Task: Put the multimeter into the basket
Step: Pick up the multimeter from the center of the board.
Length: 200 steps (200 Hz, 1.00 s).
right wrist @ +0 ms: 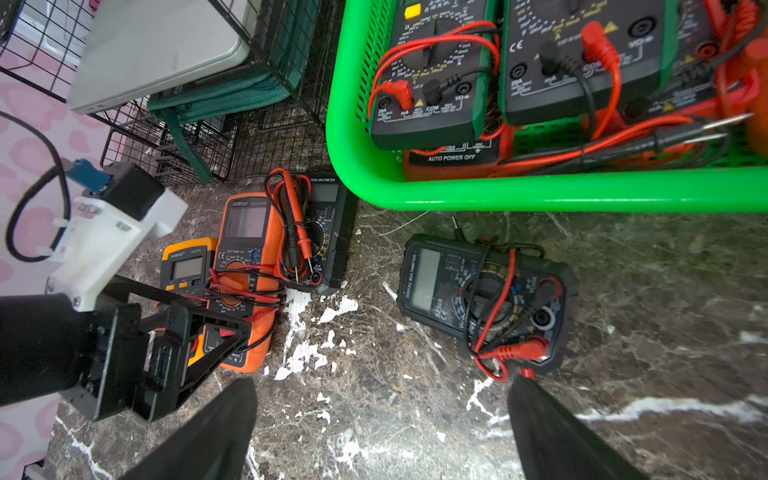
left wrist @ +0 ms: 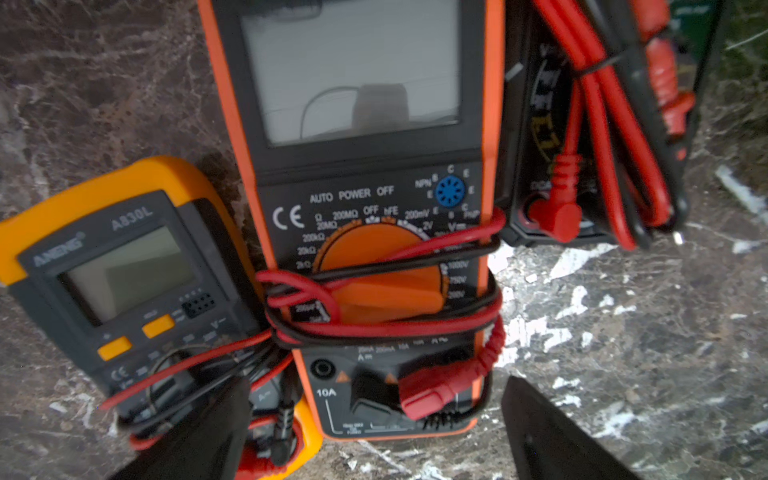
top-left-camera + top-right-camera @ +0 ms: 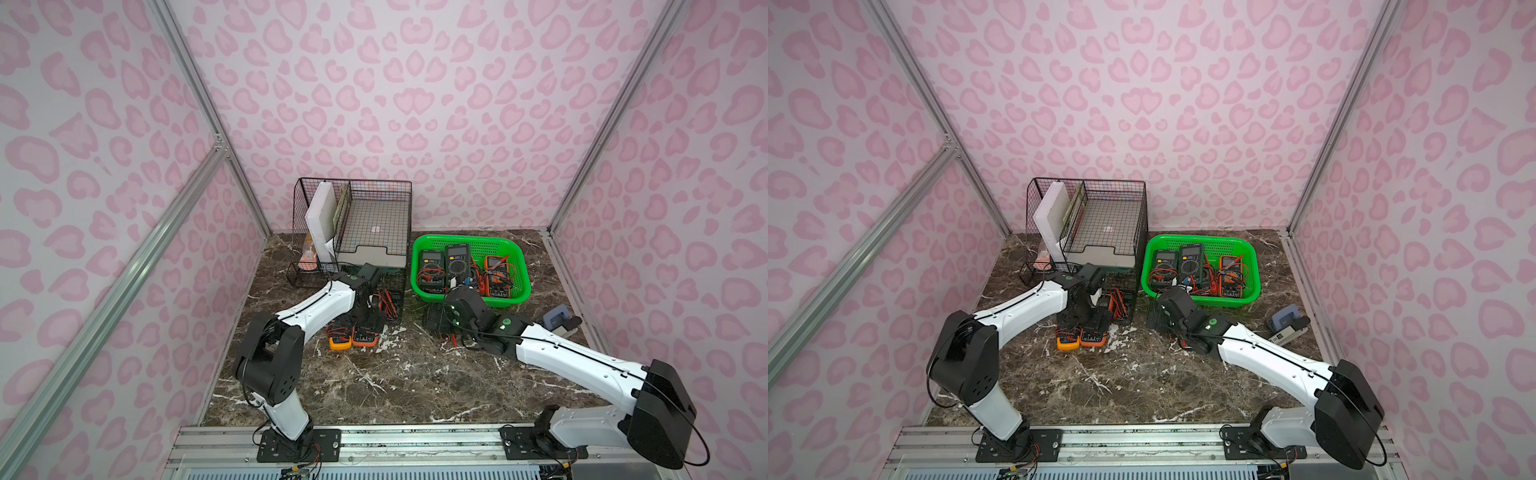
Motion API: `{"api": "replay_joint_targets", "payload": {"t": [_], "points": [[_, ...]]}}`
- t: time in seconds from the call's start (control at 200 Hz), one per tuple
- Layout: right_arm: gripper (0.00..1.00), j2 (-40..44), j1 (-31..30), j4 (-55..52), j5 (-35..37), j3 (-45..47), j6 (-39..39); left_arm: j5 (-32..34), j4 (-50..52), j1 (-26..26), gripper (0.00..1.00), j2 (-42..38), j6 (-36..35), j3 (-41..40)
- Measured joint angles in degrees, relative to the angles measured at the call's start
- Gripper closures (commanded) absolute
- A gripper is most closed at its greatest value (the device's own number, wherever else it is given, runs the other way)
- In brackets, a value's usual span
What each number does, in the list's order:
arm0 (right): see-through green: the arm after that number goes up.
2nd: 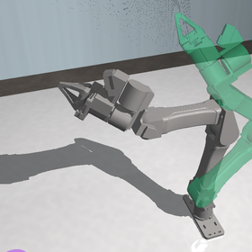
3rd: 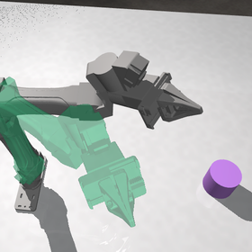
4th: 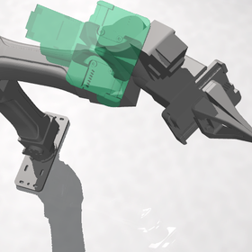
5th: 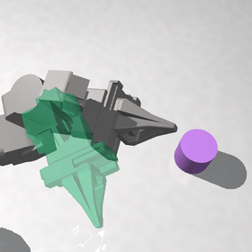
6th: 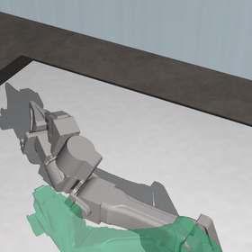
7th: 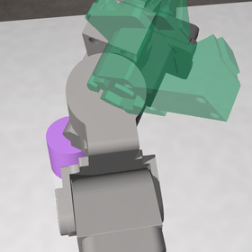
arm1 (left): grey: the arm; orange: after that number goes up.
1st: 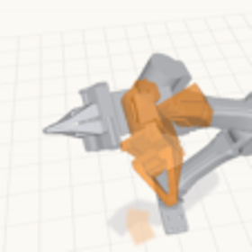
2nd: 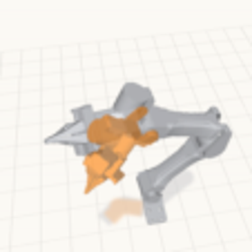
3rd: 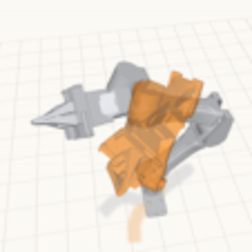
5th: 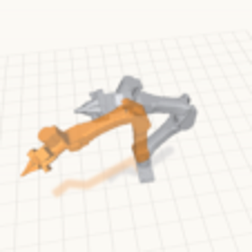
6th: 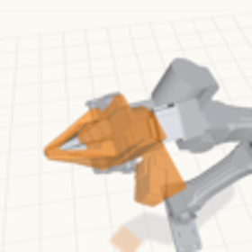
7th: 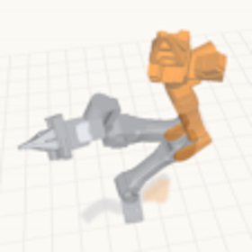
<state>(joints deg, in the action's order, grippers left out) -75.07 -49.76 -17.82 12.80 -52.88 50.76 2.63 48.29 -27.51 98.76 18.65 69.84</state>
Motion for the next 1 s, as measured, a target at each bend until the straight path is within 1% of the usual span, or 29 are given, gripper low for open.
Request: {"api": "replay_joint_targets", "payload": {"t": [0.435, 0.75, 0.79, 0.855, 0.98, 1.0], "points": [[0.01, 0.5, 0.0, -0.4, 0.9, 0.0, 0.2, 0.5, -1.7, -0.1, 0.02, 5.2, -0.6, 1.3], [0.01, 1.0, 0.1, -0.9, 1.9, 0.0, 0.2, 0.0, -3.1, 0.0, 0.03, 8.1, 0.7, 1.1], [0.01, 1.1, 0.1, -0.9, 2.0, 0.0, 0.2, -0.2, -3.3, 0.0, 0.05, 8.2, 0.8, 1.0], [0.01, 1.3, 0.1, -1.0, 2.2, 0.0, 0.2, -0.4, -3.4, 0.0, 0.13, 8.2, 0.9, 0.7], [0.01, 1.6, 0.1, -1.3, 2.6, 0.0, 0.2, -0.9, -4.1, 0.0, 0.31, 7.4, 1.1, -0.1], [0.01, 1.6, 0.1, -1.3, 2.6, 0.0, 0.2, -1.1, -4.3, 0.0, 0.36, 7.2, 1.1, -0.3]]}}
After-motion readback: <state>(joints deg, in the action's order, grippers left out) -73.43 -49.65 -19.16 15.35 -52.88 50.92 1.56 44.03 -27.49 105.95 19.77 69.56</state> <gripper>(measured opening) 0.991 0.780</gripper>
